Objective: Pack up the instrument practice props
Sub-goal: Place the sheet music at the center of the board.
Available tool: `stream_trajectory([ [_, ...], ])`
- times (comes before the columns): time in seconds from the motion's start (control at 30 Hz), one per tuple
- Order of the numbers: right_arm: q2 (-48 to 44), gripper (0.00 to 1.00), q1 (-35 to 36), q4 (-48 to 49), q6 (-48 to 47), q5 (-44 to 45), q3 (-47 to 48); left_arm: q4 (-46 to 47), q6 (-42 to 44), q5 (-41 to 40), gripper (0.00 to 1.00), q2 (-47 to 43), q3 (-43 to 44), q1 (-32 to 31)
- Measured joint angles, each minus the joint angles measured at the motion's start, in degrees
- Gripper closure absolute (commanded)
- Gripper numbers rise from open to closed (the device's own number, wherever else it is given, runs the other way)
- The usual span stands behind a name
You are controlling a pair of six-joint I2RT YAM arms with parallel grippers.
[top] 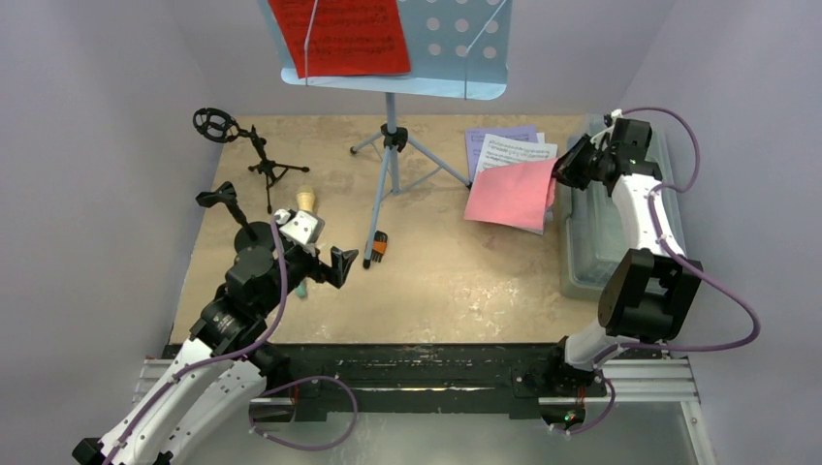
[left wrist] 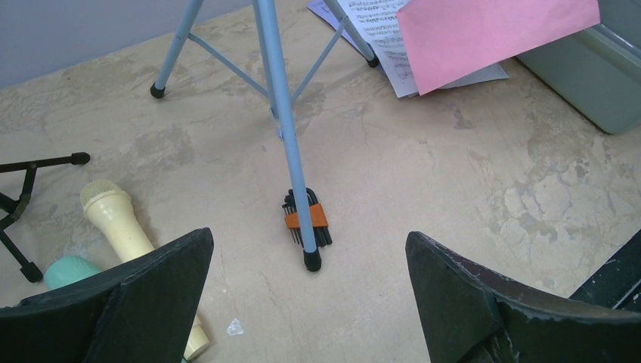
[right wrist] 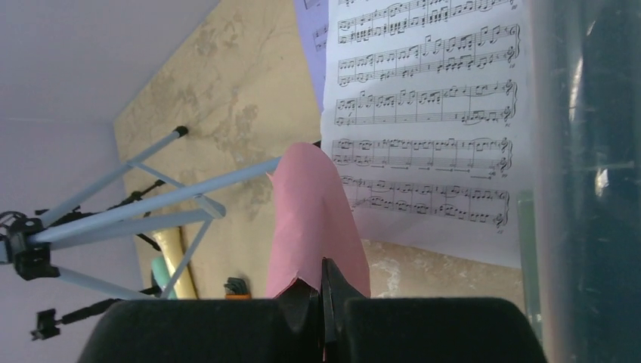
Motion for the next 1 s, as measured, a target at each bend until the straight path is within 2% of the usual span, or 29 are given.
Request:
stream_trajectory([
  [0.33, -0.1, 1.00, -0.1, -1.1, 8.4, -0.3, 0.5, 0.0, 0.0, 0.0, 0.00, 0.2, 0.0, 0.0],
  [1.0, 0.0, 0.95, -0.1, -1.4, 10.3, -4.0, 0.5, 0.0, 0.0, 0.0, 0.00, 0.7, 0.0, 0.1],
])
